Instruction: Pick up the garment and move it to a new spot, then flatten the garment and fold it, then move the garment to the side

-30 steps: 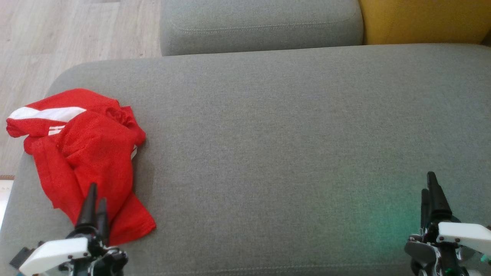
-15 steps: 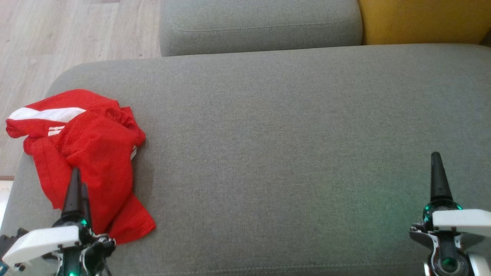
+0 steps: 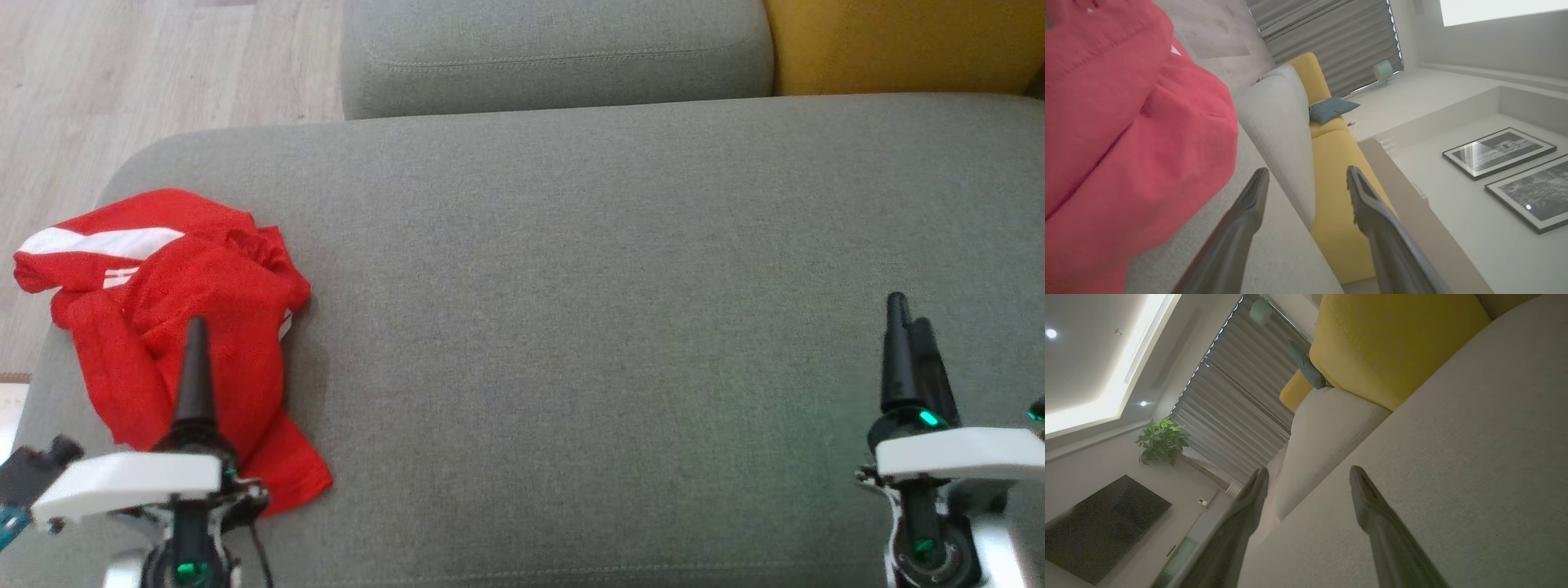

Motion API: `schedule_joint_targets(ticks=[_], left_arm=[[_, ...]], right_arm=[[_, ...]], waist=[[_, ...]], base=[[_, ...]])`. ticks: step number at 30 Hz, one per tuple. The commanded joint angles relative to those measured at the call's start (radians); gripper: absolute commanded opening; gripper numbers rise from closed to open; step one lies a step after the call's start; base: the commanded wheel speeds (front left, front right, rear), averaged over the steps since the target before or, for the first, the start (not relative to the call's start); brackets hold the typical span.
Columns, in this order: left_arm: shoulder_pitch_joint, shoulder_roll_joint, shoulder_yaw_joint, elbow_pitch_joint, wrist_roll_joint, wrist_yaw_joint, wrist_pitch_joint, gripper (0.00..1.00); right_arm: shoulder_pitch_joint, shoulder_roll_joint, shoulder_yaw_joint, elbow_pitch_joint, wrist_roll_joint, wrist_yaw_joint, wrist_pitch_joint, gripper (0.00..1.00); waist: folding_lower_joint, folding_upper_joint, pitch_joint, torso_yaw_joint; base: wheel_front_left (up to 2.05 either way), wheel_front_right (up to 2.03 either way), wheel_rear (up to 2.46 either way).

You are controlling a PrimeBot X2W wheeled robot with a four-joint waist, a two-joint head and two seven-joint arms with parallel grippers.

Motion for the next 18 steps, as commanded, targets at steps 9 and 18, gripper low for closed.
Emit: schedule_joint_targets(ticks=[9,18], left_arm=[[-0.033,0.015,-0.079,-0.078,0.245,0.032,-0.034,1.00],[-0.032,0.016,-0.157,-0.099,0.461,0.063,-0.060,1.00]], right_arm=[[-0.047,-0.007,0.036,-0.068,-0.206,0.004,-0.040,1.00],[-0.036,-0.007,0.046,-0.079,-0.341,0.004,-0.066,1.00]], waist=[[-0.0001,0.0000,0.002,-0.006],[-0.0001,0.0000,0.003,-0.011]], base=[[0.00,0.00,0.00],[0.00,0.00,0.00]])
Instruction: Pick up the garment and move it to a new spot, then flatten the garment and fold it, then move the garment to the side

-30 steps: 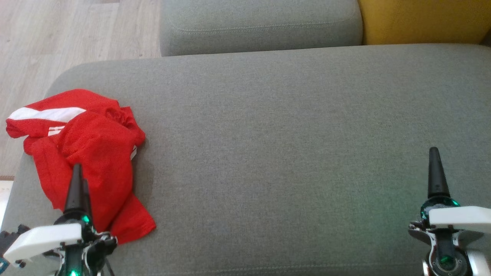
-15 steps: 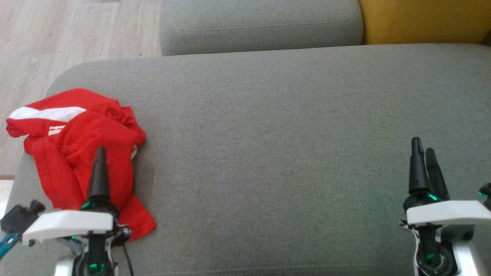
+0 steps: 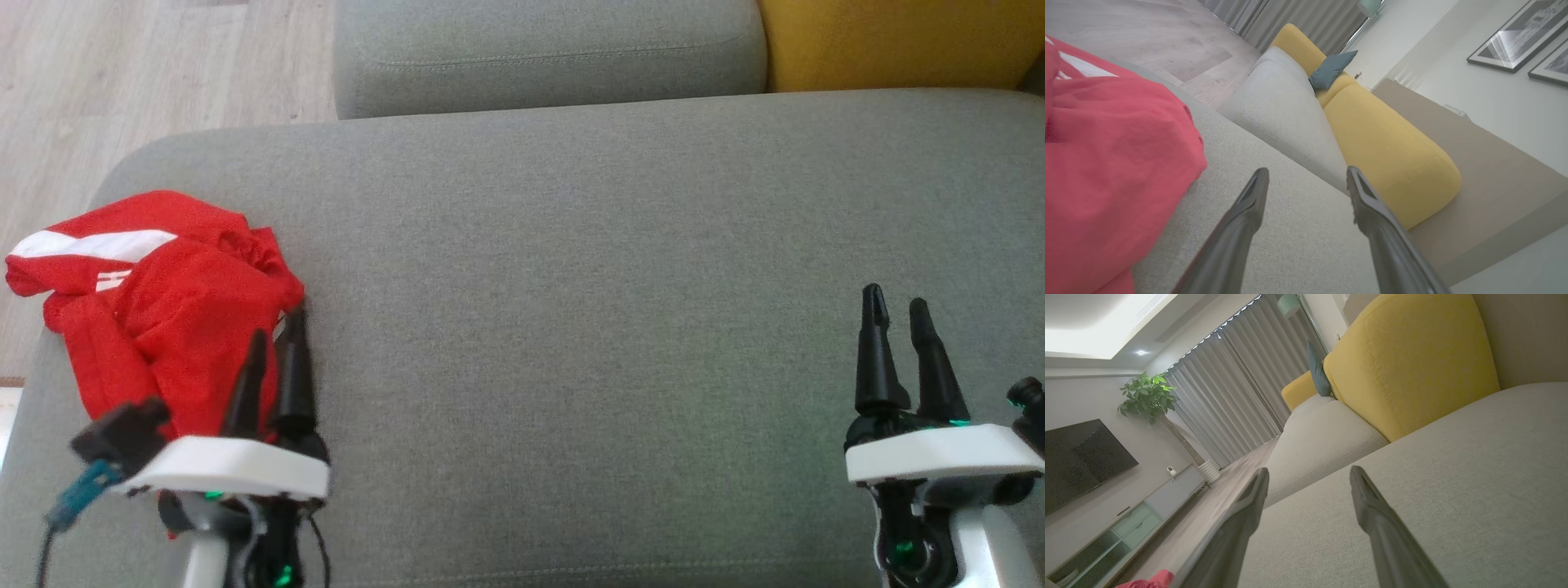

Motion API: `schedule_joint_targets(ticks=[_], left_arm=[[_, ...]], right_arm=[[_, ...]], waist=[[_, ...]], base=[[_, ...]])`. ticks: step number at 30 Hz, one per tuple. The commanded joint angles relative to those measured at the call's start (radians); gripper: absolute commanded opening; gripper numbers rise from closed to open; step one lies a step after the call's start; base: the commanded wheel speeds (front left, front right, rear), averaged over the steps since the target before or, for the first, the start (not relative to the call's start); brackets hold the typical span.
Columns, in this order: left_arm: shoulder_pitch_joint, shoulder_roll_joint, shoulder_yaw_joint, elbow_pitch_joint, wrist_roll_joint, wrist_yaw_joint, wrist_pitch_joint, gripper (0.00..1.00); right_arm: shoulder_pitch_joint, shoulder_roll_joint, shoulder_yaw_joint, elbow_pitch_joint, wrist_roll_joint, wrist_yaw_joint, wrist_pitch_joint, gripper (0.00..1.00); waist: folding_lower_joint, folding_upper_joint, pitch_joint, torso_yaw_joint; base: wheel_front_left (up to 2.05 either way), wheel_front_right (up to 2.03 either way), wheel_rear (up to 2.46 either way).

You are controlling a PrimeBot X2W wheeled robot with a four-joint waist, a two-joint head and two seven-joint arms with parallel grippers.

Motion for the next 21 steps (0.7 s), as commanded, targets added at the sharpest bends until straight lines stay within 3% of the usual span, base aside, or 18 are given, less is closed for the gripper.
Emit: schedule_joint_targets(ticks=[1,15,21], left_arm=[[-0.034,0.013,-0.003,-0.045,0.052,0.005,-0.016,1.00],[-0.043,0.068,-0.130,-0.040,0.284,0.103,-0.054,1.00],[-0.060,0.112,-0.201,-0.038,0.383,0.190,-0.072,1.00]], right_arm=[[-0.037,-0.007,0.019,-0.049,-0.042,0.004,-0.015,1.00],[-0.027,-0.008,0.054,-0.047,-0.234,0.005,-0.053,1.00],[-0.023,-0.008,0.068,-0.061,-0.316,0.006,-0.071,1.00]], waist=[[0.0000,0.0000,0.000,-0.001],[0.0000,0.0000,0.002,-0.002],[0.0000,0.0000,0.003,0.000]], base=[[0.00,0.00,0.00],[0.00,0.00,0.00],[0.00,0.00,0.00]])
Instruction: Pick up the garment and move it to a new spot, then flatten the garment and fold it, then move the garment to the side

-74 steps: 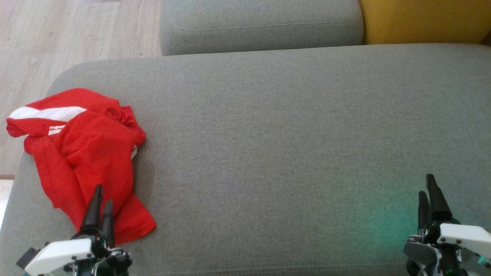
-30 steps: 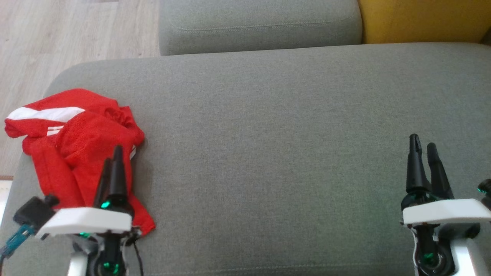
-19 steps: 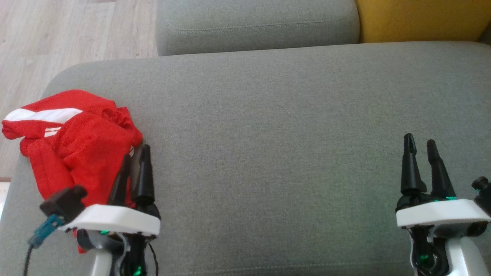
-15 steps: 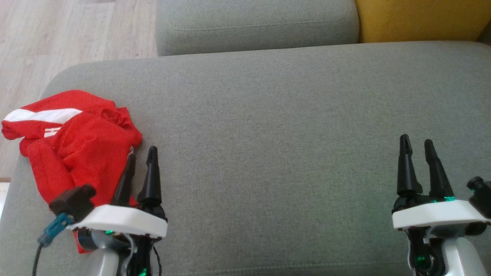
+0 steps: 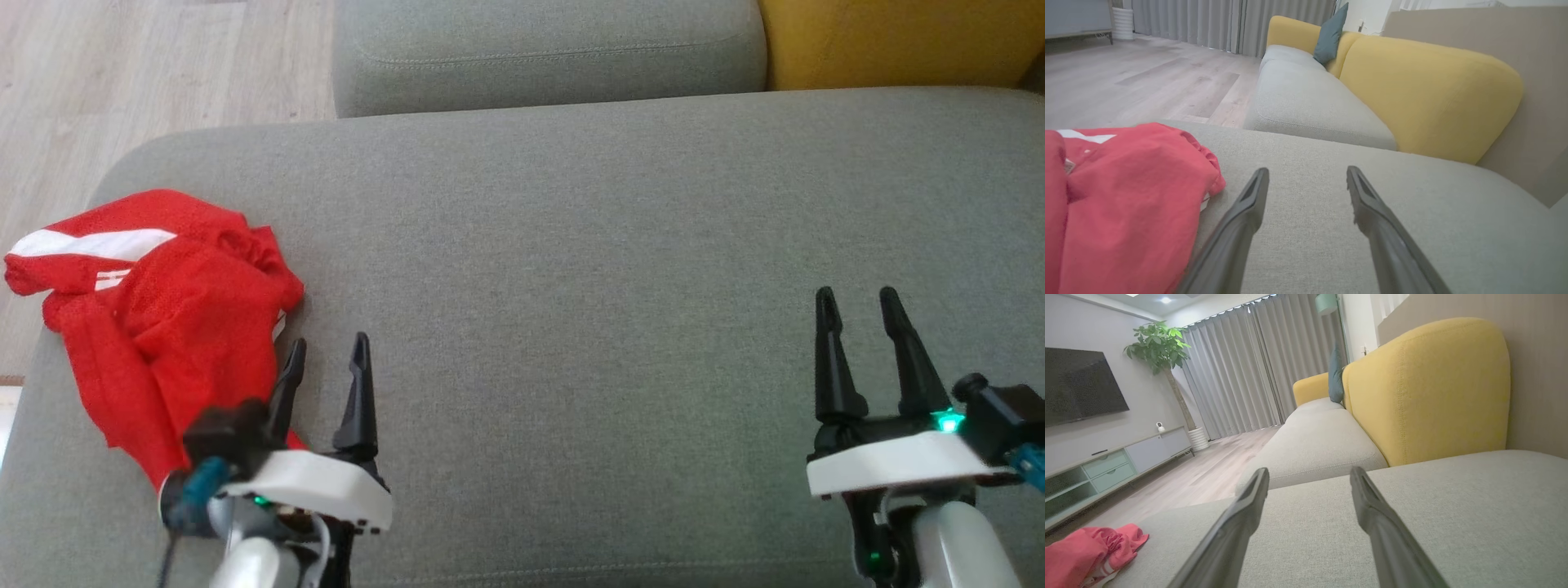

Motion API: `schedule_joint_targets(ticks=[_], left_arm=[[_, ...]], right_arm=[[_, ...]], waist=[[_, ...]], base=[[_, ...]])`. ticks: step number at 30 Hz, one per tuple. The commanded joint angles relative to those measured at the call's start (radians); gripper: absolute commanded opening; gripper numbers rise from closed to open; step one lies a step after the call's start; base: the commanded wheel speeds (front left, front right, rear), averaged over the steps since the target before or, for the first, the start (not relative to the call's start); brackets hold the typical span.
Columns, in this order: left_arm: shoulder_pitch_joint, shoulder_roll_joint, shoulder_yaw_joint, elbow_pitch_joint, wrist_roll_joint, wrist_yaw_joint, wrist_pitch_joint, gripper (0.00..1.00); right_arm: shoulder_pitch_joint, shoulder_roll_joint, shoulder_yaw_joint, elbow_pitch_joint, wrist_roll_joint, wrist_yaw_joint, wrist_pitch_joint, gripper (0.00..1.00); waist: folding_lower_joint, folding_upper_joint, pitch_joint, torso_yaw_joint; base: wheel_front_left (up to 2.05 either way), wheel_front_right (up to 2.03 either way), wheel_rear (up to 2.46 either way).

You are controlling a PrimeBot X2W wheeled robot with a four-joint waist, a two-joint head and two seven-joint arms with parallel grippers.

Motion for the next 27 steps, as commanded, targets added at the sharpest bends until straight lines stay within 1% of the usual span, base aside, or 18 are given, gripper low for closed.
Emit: schedule_joint_targets(ticks=[1,5,12,14,16,18,21,23,26,27], left_arm=[[-0.063,0.028,0.000,-0.041,0.051,0.028,-0.016,1.00],[-0.079,0.068,-0.065,-0.037,0.118,0.094,-0.028,1.00],[-0.112,0.129,-0.174,-0.028,0.200,0.190,-0.048,1.00],[-0.120,0.142,-0.197,-0.032,0.218,0.222,-0.054,1.00],[-0.123,0.142,-0.205,-0.048,0.212,0.256,-0.060,1.00],[-0.121,0.141,-0.203,-0.071,0.197,0.276,-0.066,1.00],[-0.108,0.134,-0.188,-0.102,0.176,0.284,-0.074,1.00],[-0.093,0.123,-0.170,-0.116,0.166,0.278,-0.080,1.00],[-0.067,0.101,-0.137,-0.122,0.164,0.250,-0.089,1.00],[-0.050,0.086,-0.121,-0.119,0.178,0.225,-0.095,1.00]], right_arm=[[-0.026,-0.008,0.023,-0.049,-0.042,0.006,-0.017,1.00],[-0.026,-0.008,0.036,-0.057,-0.101,0.006,-0.029,1.00],[-0.030,-0.008,0.055,-0.075,-0.229,0.006,-0.050,1.00],[-0.029,-0.008,0.054,-0.077,-0.239,0.007,-0.055,1.00],[-0.027,-0.009,0.055,-0.078,-0.235,0.007,-0.061,1.00],[-0.023,-0.009,0.055,-0.073,-0.218,0.007,-0.067,1.00],[-0.014,-0.009,0.044,-0.051,-0.150,0.007,-0.076,1.00],[-0.011,-0.009,0.042,-0.027,-0.102,0.007,-0.082,1.00],[-0.011,-0.009,0.045,0.005,-0.066,0.007,-0.091,1.00],[-0.009,-0.009,0.046,0.031,-0.033,0.007,-0.097,1.00]], waist=[[-0.0001,0.0000,0.000,0.000],[-0.0001,0.0000,0.001,-0.002],[-0.0001,0.0000,0.002,-0.011],[-0.0001,0.0000,0.002,-0.013],[-0.0001,0.0000,0.003,-0.014],[-0.0001,0.0000,0.002,-0.015],[-0.0001,0.0000,0.001,-0.015],[-0.0001,0.0000,0.000,-0.015],[-0.0001,0.0000,-0.002,-0.015],[-0.0001,0.0000,-0.004,-0.015]], base=[[0.00,0.00,0.00],[0.00,0.00,0.00],[0.00,0.00,0.00],[0.00,0.00,0.00],[0.00,0.00,0.00],[0.00,0.00,0.00],[0.00,0.00,0.00],[0.00,0.00,0.00],[0.00,0.00,0.00],[0.00,0.00,0.00]])
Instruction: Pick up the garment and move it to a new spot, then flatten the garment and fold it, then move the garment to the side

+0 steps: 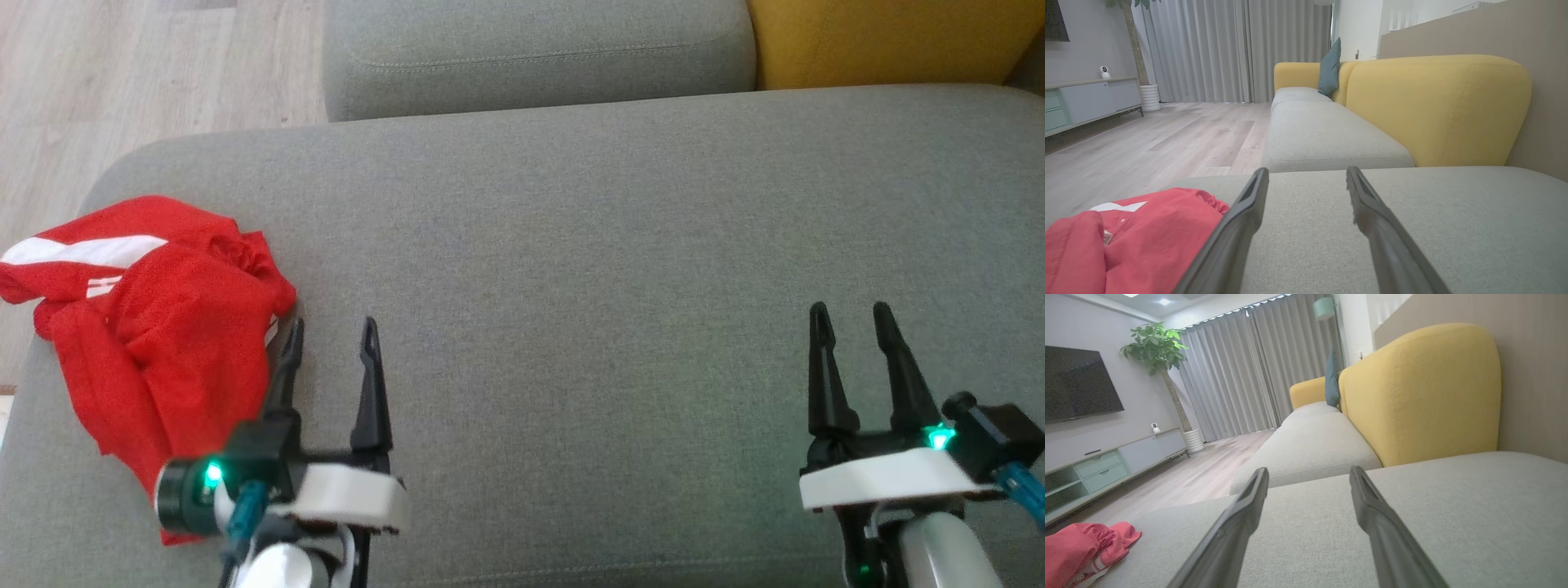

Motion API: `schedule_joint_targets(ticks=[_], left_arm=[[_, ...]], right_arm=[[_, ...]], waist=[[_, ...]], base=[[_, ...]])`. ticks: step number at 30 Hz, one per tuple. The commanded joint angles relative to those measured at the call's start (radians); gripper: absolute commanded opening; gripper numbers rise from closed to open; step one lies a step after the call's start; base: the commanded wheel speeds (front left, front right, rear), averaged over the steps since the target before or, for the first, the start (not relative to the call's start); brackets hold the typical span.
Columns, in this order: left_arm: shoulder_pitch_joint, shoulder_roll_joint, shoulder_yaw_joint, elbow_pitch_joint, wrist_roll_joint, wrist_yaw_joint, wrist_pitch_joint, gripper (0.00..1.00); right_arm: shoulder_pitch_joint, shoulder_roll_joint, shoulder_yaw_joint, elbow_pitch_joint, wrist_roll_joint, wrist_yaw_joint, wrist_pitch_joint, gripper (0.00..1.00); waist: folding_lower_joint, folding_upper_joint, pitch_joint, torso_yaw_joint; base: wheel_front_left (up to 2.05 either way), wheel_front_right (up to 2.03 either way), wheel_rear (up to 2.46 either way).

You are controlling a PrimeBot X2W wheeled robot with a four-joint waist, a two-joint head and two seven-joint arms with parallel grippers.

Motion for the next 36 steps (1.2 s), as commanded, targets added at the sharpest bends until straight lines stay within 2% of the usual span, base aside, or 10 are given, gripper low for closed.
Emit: schedule_joint_targets(ticks=[1,4,7,9,25,36], left_arm=[[-0.020,-0.005,0.043,-0.031,0.032,-0.014,-0.017,1.00],[-0.001,-0.029,0.064,-0.007,0.064,-0.055,-0.025,1.00],[0.007,-0.036,0.060,0.032,0.124,-0.101,-0.034,1.00],[0.007,-0.052,0.068,0.042,0.146,-0.115,-0.037,1.00],[0.039,-0.131,0.192,0.049,0.164,-0.189,-0.037,1.00],[0.041,-0.153,0.228,0.064,0.179,-0.230,-0.037,1.00]], right_arm=[[-0.013,-0.008,0.030,-0.016,0.006,0.007,-0.019,1.00],[-0.015,-0.008,0.047,0.003,-0.007,0.007,-0.027,1.00],[-0.015,-0.009,0.069,-0.006,-0.085,0.008,-0.036,1.00],[-0.010,-0.009,0.072,-0.006,-0.087,0.008,-0.039,1.00],[-0.007,-0.009,0.054,0.031,-0.039,0.008,-0.039,1.00],[-0.010,-0.009,0.053,0.037,-0.035,0.008,-0.039,1.00]], waist=[[0.0000,0.0000,-0.002,0.000],[0.0000,0.0000,-0.004,-0.001],[0.0000,0.0000,-0.005,-0.004],[0.0000,0.0000,-0.006,-0.005],[0.0000,0.0000,-0.015,-0.003],[0.0000,0.0000,-0.009,0.013]], base=[[0.00,0.00,0.00],[0.00,0.00,0.00],[0.00,0.00,0.00],[0.00,0.00,0.00],[0.00,0.00,0.00],[0.00,0.00,0.00]])
